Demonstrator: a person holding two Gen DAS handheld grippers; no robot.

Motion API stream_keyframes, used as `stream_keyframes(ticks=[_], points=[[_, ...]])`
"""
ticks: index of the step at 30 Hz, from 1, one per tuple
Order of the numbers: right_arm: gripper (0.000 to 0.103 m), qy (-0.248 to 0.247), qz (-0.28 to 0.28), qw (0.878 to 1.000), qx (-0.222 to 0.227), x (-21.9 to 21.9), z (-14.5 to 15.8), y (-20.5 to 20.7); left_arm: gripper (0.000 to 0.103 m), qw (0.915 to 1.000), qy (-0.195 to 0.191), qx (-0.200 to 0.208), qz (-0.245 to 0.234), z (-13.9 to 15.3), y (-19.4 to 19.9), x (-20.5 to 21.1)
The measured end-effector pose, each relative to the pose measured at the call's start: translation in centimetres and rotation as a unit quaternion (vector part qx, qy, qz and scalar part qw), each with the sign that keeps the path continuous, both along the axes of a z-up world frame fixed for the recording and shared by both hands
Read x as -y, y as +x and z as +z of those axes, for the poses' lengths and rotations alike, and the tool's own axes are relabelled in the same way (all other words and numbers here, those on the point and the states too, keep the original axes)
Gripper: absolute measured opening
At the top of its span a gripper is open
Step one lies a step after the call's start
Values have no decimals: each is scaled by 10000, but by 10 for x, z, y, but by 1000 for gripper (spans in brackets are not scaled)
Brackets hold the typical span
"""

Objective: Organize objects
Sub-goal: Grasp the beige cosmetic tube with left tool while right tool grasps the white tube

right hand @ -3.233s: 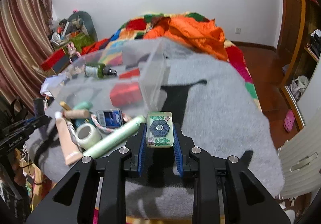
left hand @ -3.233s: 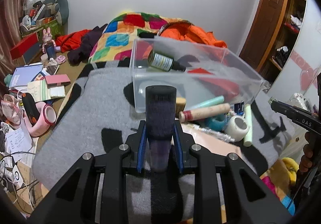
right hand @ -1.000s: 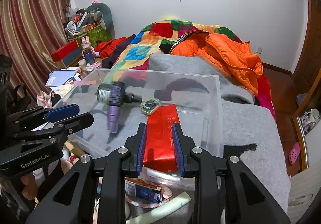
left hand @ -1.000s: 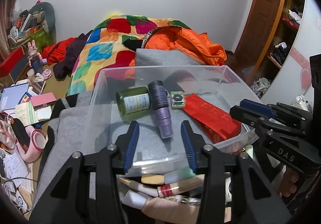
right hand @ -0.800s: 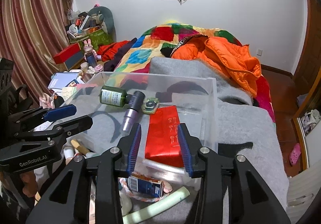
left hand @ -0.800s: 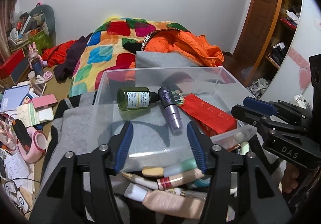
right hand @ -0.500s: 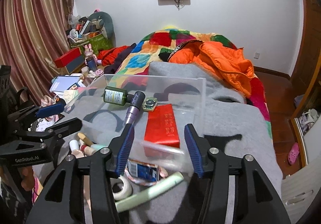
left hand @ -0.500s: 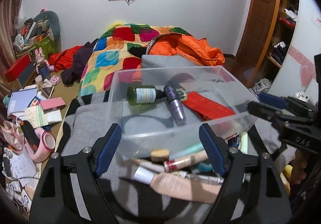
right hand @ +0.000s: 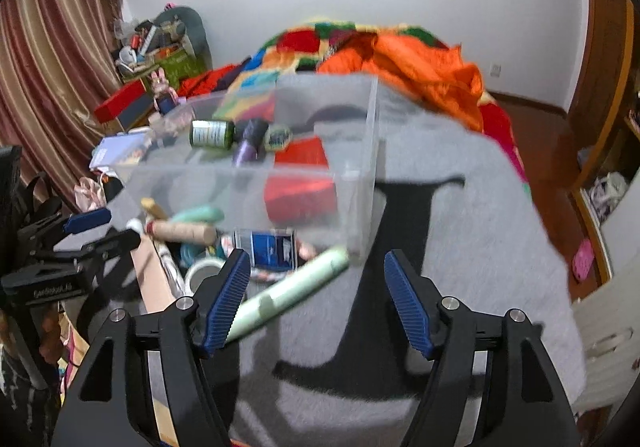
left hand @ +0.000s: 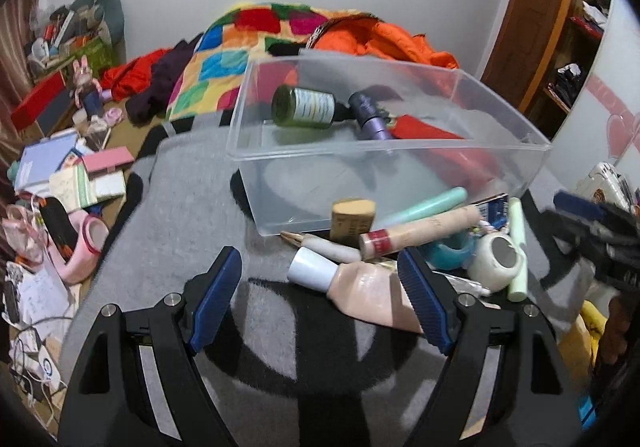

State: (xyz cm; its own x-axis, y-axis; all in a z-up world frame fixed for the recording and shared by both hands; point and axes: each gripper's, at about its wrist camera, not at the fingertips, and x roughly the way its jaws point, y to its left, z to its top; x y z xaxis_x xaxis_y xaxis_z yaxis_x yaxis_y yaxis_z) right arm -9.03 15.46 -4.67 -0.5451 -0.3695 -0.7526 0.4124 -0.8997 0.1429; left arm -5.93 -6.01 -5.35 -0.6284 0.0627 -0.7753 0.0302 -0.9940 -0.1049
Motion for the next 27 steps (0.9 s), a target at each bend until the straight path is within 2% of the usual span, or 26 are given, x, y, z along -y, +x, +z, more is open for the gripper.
stream_keyframes(ticks=[4, 6, 8, 13, 16, 19, 24, 27], points=[[66, -51, 76, 9997, 216, 7, -10, 0, 80, 9995, 291, 142, -31, -9, -9, 4], [66, 21, 75, 9998, 206, 9, -14, 1, 80, 9981, 581, 132, -139, -12, -10, 5], [67, 50, 61, 9998, 163, 6, -15, 3, 78, 9972, 717, 126, -198, -14, -9, 4], [67, 38, -16, 9997, 255, -9, -20, 7, 62, 9976, 609, 90, -326, -15, -2, -3], [67, 336, -183, 9991, 204, -18, -22, 9, 52, 9967, 686, 112, -418, -11, 6, -5], [67, 412, -265, 9984, 279, -27, -25, 9, 52, 9953, 784, 145, -544, -10, 21, -9], [67, -46, -344, 9990, 295, -31, -14, 3, 52, 9955, 683, 161, -639, -4, 37, -12], [67, -219, -355, 9986, 319, -20, -11, -5, 53, 9970, 604, 113, -466, 1, 31, -5]])
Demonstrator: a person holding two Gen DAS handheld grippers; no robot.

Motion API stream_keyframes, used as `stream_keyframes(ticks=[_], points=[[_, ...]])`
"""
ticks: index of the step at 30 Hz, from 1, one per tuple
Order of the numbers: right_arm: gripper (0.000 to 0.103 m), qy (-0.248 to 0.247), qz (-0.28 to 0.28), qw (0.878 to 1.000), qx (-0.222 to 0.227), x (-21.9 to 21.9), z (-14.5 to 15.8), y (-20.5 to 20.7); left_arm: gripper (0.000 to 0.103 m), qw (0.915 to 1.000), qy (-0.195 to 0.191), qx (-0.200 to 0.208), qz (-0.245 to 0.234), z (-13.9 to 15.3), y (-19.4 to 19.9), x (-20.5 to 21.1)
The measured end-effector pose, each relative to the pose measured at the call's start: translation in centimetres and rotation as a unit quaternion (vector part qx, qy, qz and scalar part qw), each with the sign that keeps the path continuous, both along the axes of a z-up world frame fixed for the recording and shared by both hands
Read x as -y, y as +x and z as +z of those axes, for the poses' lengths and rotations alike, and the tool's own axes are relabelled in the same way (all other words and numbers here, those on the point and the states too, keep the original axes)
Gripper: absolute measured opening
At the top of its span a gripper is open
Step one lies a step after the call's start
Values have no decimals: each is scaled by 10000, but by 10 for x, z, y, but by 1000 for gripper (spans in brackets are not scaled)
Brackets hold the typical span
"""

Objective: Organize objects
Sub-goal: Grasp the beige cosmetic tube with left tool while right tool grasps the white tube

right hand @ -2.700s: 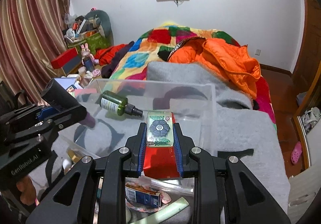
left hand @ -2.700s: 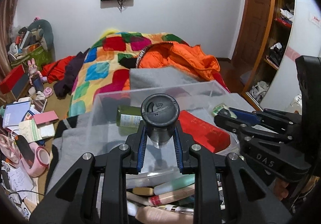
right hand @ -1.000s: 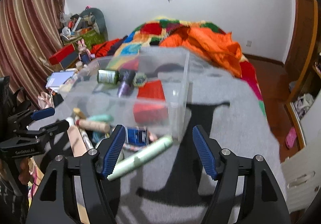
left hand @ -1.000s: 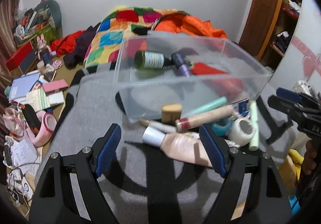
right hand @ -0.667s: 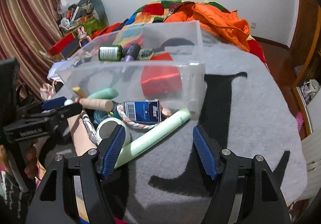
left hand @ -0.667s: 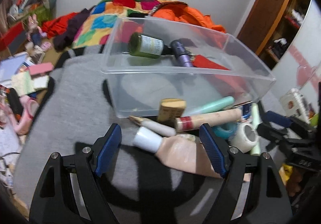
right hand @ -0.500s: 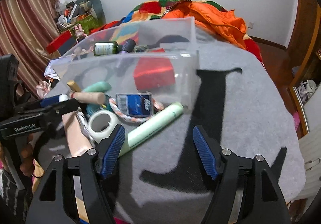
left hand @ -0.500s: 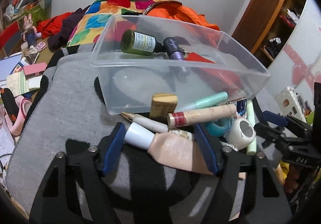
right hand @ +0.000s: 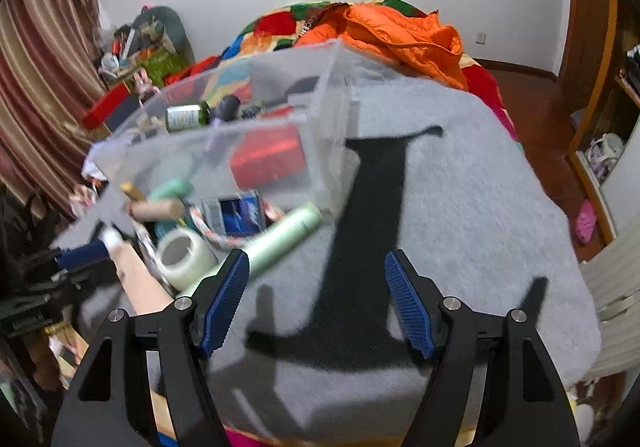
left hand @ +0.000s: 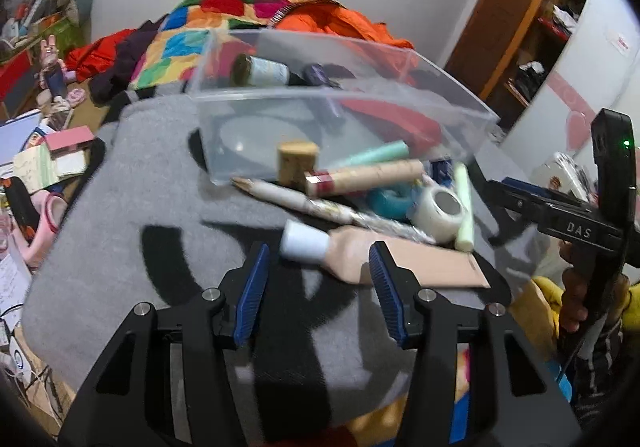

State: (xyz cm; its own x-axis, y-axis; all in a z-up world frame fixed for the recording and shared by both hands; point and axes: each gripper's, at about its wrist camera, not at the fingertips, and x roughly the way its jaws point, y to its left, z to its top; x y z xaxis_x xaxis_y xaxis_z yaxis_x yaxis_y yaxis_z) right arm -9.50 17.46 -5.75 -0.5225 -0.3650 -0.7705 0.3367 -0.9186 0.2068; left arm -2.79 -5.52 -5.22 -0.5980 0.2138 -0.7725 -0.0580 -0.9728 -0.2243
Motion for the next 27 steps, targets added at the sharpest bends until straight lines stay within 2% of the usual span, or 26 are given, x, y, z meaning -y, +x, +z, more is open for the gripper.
stream_keyframes(ticks=[3, 5, 6, 9, 11, 13, 16, 20, 24, 26, 27], points=[[67, 7, 62, 9999, 148, 16, -7, -5, 62, 9999, -4, 47, 142, -2, -11, 6], [69, 155, 124, 9996, 182, 24, -15, -4, 63, 9998, 93, 128, 146, -8, -20, 5], [69, 264, 146, 9995, 58, 27, -16, -1, 63, 9998, 109, 139, 111, -11, -21, 3], [69, 495, 251, 9985, -36, 32, -18, 4, 63, 9999, -87, 12, 127, -14, -20, -5], [67, 581, 311, 9978, -49, 29, -18, 7, 58, 9999, -78, -52, 79, -13, -16, -9], [65, 698, 354, 9969, -73, 26, -18, 11, 46, 10000, 41, -70, 10, -12, -8, -10], [60, 816, 398, 9958, -132, 18, -20, 20, 44, 9999, 130, -66, 3, -12, 3, -10], [45, 753, 361, 9964, -168, 8, -17, 22, 41, 9998, 149, -64, 67, -9, 14, -13], [35, 725, 299, 9966, -265, 6, -16, 23, 36, 9995, 133, -152, 250, -9, 26, -12], [19, 690, 262, 9969, -286, 5, -14, 23, 35, 9991, 132, -183, 369, -8, 30, -12], [16, 639, 253, 9972, -282, 5, -13, 23, 34, 9989, 136, -188, 413, -7, 31, -12]])
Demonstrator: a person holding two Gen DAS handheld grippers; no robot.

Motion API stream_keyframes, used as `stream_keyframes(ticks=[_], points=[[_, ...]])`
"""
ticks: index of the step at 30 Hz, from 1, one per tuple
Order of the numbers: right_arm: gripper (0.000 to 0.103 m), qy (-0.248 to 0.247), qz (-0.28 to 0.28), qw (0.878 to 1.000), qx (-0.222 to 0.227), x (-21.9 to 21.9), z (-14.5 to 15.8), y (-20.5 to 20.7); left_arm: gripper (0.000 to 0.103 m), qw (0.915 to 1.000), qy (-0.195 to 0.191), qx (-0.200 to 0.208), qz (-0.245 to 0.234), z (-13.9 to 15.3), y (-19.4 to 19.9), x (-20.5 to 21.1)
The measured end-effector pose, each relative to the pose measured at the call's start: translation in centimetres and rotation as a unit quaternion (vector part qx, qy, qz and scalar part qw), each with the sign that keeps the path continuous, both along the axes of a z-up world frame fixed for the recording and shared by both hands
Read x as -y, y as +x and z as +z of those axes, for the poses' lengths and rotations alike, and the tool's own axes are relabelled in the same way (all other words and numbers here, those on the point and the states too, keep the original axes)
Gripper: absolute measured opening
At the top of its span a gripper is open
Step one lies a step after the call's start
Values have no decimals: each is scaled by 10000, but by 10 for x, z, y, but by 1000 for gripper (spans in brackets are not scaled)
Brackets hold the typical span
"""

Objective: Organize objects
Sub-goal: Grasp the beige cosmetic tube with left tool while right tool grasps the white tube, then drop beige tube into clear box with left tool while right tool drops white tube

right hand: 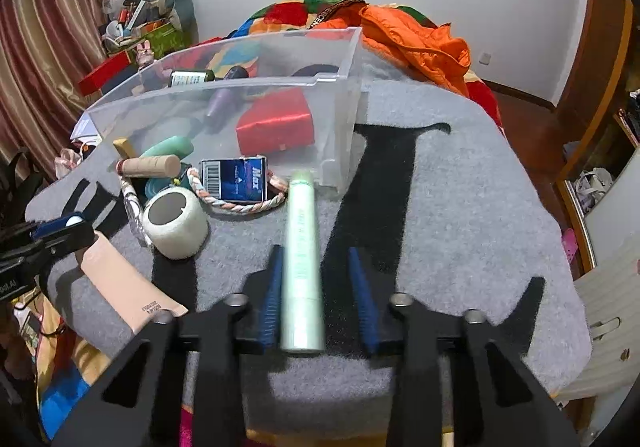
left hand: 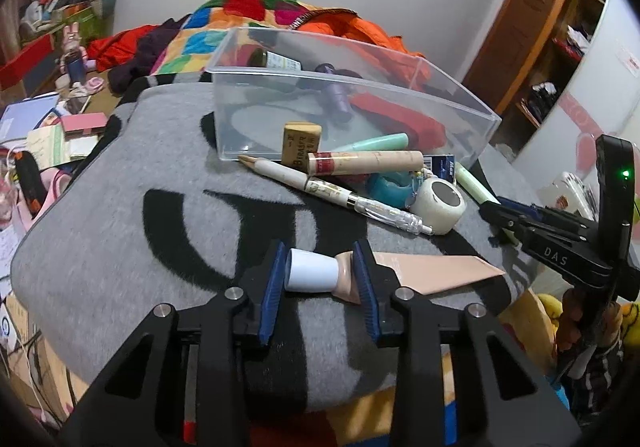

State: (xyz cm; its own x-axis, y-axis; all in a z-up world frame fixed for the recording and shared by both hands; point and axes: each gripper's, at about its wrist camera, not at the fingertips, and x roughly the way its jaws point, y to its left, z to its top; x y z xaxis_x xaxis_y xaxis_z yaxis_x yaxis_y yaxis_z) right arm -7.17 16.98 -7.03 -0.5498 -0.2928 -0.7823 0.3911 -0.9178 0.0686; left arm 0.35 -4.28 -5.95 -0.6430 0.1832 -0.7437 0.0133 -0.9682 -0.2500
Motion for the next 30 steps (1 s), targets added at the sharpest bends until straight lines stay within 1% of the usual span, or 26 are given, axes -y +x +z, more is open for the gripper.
stream_keyframes(ticks=[1, 7, 14, 16, 21, 27, 30], points=[[14, -41, -16, 10000, 1, -1, 1, 0, 34, 10000, -13, -5, 30, 2, 2, -1], [14, -108, -86, 9999, -68, -8, 5, 6, 33, 9996, -229, -131, 75, 15, 11, -5], [14, -268, -165, 9993, -180, -21, 24, 19, 33, 9992, -179, -336, 74, 34, 17, -2], [14, -318, -162, 9990, -270, -23, 33, 22, 33, 9991, -129, -407, 73, 39, 18, 0], [14, -447, -66, 9973, -577, -20, 56, 26, 33, 9981, -153, -586, 138, 51, 14, 3], [14, -574, 59, 9948, -841, -9, 72, 16, 33, 9959, -177, -862, 227, 67, -1, 10], [14, -617, 131, 9934, -962, -1, 79, 7, 33, 9952, -155, -931, 264, 73, -10, 14]])
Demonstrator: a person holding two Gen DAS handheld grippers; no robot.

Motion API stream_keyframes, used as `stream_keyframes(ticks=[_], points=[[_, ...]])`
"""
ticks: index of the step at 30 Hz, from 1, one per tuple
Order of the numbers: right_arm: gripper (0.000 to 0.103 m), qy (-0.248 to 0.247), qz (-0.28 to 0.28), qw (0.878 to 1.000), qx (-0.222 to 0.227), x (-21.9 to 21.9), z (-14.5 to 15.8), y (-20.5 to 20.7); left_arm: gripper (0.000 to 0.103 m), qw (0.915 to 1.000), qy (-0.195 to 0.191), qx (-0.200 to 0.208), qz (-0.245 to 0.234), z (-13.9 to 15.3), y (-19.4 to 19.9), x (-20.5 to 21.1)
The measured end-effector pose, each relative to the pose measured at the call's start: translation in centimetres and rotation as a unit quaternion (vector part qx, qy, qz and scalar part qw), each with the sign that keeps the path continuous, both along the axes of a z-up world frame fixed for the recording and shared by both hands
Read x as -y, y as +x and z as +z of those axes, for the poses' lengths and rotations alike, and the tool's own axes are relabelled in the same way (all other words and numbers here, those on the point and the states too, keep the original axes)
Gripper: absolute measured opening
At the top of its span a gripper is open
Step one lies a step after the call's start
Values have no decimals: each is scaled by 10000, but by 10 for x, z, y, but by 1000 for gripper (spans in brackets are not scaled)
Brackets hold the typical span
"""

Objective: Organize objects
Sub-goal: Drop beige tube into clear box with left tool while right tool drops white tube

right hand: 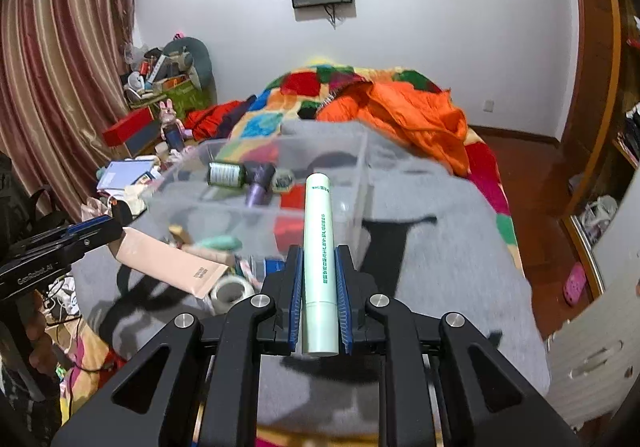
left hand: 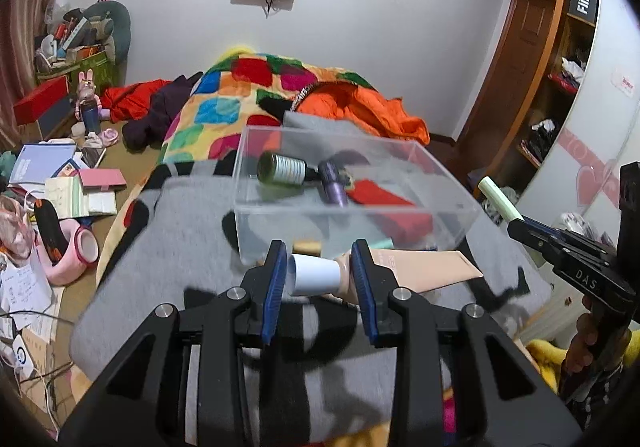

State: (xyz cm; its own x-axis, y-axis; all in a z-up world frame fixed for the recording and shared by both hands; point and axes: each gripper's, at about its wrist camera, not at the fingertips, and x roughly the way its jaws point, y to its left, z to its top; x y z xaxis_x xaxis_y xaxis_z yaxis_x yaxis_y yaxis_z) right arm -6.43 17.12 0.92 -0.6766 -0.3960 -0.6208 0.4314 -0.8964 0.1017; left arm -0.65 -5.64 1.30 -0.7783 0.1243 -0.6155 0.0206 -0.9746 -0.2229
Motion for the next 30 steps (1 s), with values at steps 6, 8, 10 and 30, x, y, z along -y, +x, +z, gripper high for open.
stream_keyframes(ticks=[6, 8, 10, 30], points=[[14, -84, 112, 9997, -181, 16, 10, -23, 33, 9999, 69, -107, 63, 10, -21, 11], [14, -100, 138, 9997, -184, 21, 10, -32, 33, 9998, 62, -141, 81, 12, -29, 14], [14, -82, 162, 9996, -203, 28, 10, -41, 33, 9998, 86, -161, 74, 14, -38, 16], [14, 408, 229, 9988, 174, 69, -21, -99, 33, 9987, -259, 426, 134, -17, -111, 14]])
